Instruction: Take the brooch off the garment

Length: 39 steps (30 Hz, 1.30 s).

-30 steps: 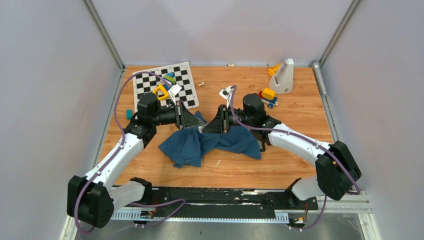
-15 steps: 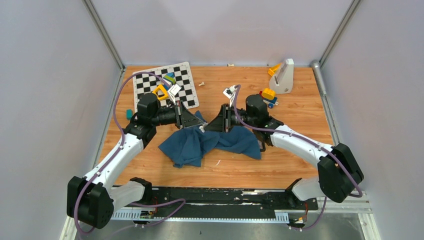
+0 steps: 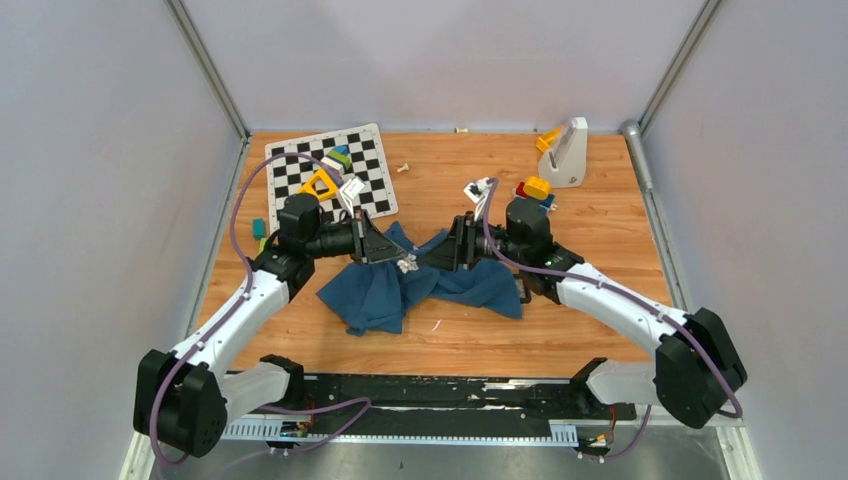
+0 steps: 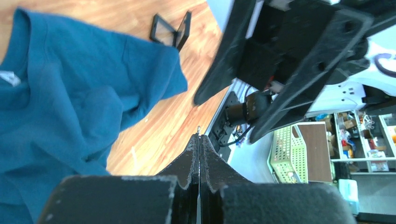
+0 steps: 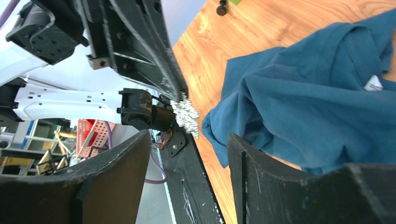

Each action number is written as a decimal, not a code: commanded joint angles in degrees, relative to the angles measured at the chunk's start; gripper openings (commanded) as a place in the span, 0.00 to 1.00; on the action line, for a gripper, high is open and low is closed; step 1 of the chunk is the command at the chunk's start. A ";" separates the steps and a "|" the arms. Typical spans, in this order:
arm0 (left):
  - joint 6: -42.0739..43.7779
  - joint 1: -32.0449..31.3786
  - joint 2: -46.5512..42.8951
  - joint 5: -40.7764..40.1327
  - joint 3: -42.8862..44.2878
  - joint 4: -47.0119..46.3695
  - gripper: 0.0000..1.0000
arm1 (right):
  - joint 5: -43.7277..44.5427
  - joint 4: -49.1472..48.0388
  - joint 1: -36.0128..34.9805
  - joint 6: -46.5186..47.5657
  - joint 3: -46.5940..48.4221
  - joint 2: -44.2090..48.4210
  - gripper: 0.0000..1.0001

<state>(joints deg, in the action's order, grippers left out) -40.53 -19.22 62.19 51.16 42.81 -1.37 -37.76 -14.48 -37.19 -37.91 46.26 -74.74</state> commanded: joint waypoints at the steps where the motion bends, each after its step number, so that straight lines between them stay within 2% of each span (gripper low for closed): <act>1: 1.25 -1.97 1.66 -2.85 -3.97 -1.01 0.00 | 6.59 6.00 1.15 4.38 -2.21 7.10 0.62; 7: 0.96 -8.67 10.52 -7.22 -7.99 -6.36 0.00 | 18.77 23.10 4.11 6.53 -1.88 14.12 0.62; 10: 1.34 -8.80 15.85 -8.73 -8.40 -8.39 0.00 | 23.72 28.57 7.09 6.56 -2.32 17.82 0.62; 13: 2.47 -6.84 20.90 -12.94 -7.02 -6.13 0.00 | 29.67 33.14 10.43 5.90 -3.03 21.31 0.64; 16: 1.96 -1.87 22.80 -15.38 -6.81 -5.39 0.00 | 37.09 39.23 14.12 3.35 -2.74 23.66 0.82; 19: 2.66 6.12 22.06 -18.28 -7.07 -2.99 0.00 | 43.16 44.49 18.90 1.83 -2.14 25.14 0.98; 20: 3.14 7.66 20.99 -20.74 -6.88 0.61 0.00 | 44.51 46.02 20.64 1.38 -1.88 25.31 1.00; 23: 5.15 13.86 17.33 -27.83 -6.53 7.88 0.00 | 46.11 48.78 26.32 -0.05 -1.66 25.16 1.00; 26: 5.85 15.33 11.65 -34.03 -6.71 9.52 0.00 | 44.31 49.21 30.35 -2.66 -1.75 22.50 1.00; 31: 7.41 14.70 2.85 -33.70 -5.43 9.86 0.00 | 41.78 53.29 32.28 -9.85 0.98 15.06 0.95; 35: 11.62 6.44 -3.37 -39.00 -2.00 12.39 0.00 | 43.16 55.82 32.29 -13.73 3.50 10.10 0.87; 36: 12.67 2.93 -3.78 -39.63 -1.53 12.33 0.00 | 42.88 55.97 32.31 -14.08 4.11 9.07 0.85; 39: 14.55 -2.27 -4.76 -39.93 -0.63 9.37 0.00 | 40.75 55.70 32.23 -14.08 5.60 6.19 0.79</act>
<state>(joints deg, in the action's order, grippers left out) -31.00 -15.55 59.24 14.06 39.35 10.33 4.36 40.34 -5.10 -48.69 47.62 -66.32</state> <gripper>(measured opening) 0.003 0.825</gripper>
